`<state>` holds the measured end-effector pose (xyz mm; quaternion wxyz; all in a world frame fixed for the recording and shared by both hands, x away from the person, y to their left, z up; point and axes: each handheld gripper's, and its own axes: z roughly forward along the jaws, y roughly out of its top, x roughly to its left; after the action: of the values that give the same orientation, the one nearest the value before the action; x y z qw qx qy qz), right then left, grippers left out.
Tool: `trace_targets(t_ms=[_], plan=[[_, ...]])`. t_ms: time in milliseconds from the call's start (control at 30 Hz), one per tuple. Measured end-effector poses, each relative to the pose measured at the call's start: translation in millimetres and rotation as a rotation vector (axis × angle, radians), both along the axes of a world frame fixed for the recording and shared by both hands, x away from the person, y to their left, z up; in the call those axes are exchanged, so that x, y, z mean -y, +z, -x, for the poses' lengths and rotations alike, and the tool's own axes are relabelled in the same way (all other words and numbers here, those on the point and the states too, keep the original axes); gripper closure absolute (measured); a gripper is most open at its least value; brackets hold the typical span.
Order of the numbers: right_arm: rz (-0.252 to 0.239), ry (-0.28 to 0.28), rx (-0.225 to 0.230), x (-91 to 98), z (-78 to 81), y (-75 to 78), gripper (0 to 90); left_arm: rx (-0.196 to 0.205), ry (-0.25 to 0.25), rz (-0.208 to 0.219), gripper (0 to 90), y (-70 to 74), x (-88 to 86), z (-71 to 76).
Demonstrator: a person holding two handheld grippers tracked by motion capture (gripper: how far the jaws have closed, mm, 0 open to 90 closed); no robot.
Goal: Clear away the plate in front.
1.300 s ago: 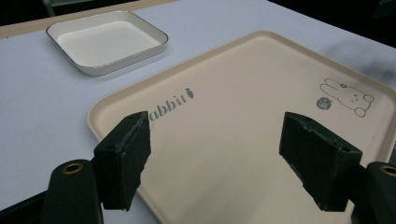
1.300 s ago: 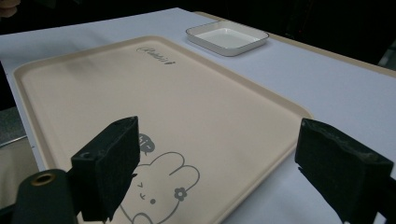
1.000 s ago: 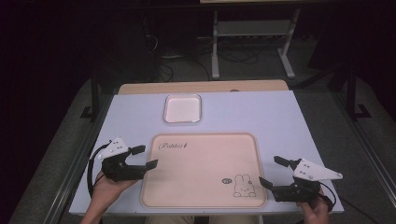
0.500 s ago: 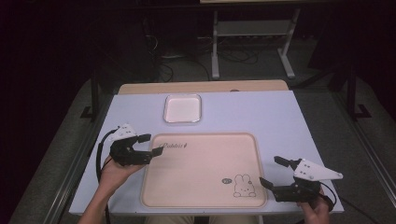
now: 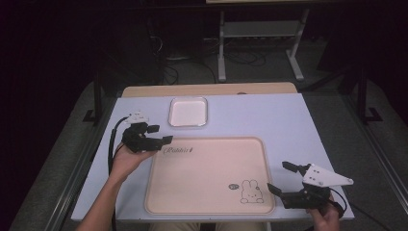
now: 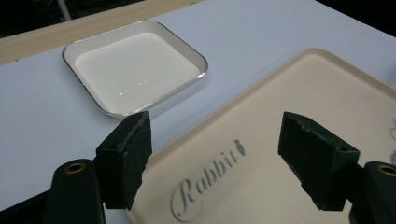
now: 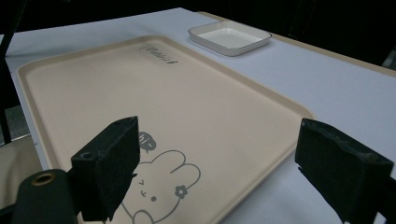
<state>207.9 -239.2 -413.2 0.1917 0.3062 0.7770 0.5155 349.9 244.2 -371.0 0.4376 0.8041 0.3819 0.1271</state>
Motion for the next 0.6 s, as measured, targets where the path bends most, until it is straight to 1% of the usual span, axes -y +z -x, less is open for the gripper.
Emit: trace_targets(t_ms=[200,233,267,300,400,467,533,567,600], plan=[[0.005,0.004,0.006,-0.5,0.9,0.6,13.1,-0.029,0.026,-0.028,25.6,1.8,4.7,-22.8],[0.005,0.004,0.006,-0.5,0.9,0.6,13.1,-0.034,0.028,-0.037,25.6,2.3,5.7,-26.1],[0.005,0.002,0.007,-0.8,1.7,0.9,13.1,-0.039,0.044,-0.049,25.6,2.8,6.8,-32.8],[0.005,0.002,0.007,-0.8,1.7,0.9,13.1,-0.039,0.044,-0.049,25.6,2.8,6.8,-32.8],[0.006,0.0,0.008,-0.7,1.2,0.8,13.1,-0.06,0.058,-0.077,25.6,2.3,8.2,-44.5],[0.005,-0.001,0.006,-0.4,1.1,0.7,13.1,-0.076,0.068,-0.062,25.8,1.8,8.3,-52.3],[0.002,-0.002,0.006,-0.1,1.1,0.9,13.1,-0.101,0.064,-0.055,28.8,1.4,7.2,-61.2],[0.002,-0.004,0.006,0.0,1.4,0.9,13.1,-0.115,0.072,-0.046,30.1,0.9,6.9,-66.1],[0.003,-0.004,0.007,0.1,1.4,0.9,13.1,-0.119,0.08,-0.047,30.5,0.7,6.6,-68.7]])
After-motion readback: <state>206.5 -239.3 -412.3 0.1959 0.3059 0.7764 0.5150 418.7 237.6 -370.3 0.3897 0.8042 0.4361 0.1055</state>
